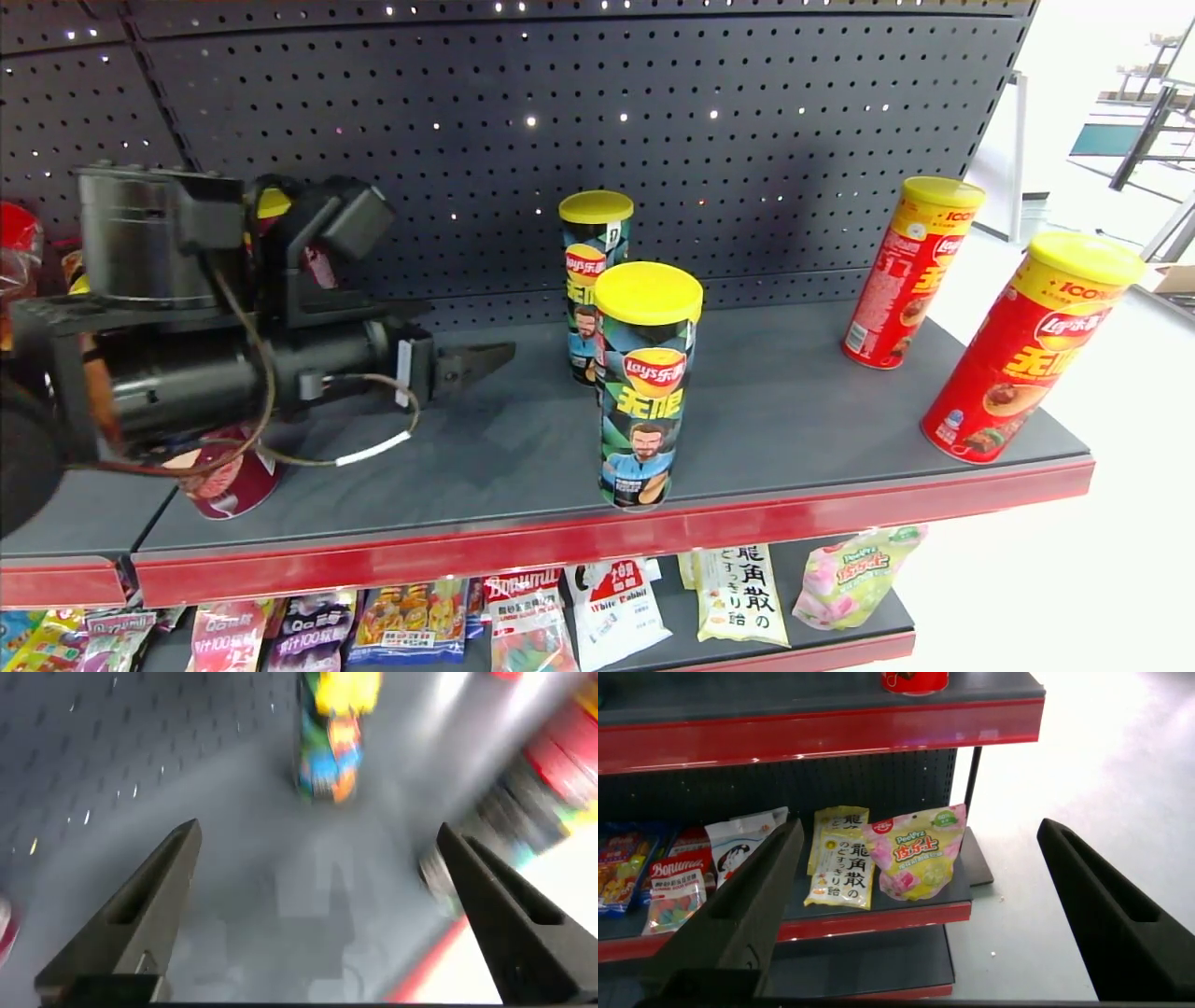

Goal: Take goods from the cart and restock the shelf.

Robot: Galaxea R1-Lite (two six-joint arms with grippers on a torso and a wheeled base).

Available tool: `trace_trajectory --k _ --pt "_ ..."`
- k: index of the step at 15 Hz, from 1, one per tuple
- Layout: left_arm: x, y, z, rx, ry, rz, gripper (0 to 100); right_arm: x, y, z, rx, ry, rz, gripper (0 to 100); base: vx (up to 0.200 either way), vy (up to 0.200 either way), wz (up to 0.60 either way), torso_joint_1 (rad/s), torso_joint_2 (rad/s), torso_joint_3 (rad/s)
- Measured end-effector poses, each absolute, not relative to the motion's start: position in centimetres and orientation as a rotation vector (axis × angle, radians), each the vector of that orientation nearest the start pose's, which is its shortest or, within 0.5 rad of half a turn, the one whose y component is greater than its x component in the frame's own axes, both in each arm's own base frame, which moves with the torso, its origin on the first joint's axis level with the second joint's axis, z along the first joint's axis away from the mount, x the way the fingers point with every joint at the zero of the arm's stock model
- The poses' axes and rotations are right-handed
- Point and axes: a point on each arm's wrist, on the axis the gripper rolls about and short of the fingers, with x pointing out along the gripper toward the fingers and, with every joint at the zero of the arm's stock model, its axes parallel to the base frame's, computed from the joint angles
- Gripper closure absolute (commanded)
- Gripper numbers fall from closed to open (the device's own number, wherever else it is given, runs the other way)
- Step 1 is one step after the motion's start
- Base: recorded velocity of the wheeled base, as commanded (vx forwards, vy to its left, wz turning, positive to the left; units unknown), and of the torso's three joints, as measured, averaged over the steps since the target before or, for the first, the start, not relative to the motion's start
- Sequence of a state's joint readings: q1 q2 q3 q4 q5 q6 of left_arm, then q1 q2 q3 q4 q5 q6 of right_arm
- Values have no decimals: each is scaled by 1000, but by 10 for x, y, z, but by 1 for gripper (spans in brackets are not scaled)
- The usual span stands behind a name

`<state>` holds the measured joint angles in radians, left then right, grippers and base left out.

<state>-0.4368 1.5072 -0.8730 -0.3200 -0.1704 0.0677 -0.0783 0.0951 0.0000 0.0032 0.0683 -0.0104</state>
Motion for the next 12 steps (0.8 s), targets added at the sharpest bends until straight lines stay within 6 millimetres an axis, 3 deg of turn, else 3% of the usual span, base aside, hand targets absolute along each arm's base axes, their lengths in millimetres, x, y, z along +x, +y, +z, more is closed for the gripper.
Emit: trace_trajectory --k 2,5,9,12 --pt "196 -94 231 106 289 -612 0 -15 3 77 -3 98 -9 0 0 0 0 0 0 0" --pt "120 -53 227 95 230 -571 0 -15 3 77 -3 98 -9 0 0 0 0 0 0 0" --pt "20 -9 188 62 283 -415 0 -15 3 77 -3 98 -9 0 0 0 0 0 0 0" --pt "-32 3 155 -83 352 -210 0 -15 3 77 -3 98 -9 0 0 0 0 0 0 0"
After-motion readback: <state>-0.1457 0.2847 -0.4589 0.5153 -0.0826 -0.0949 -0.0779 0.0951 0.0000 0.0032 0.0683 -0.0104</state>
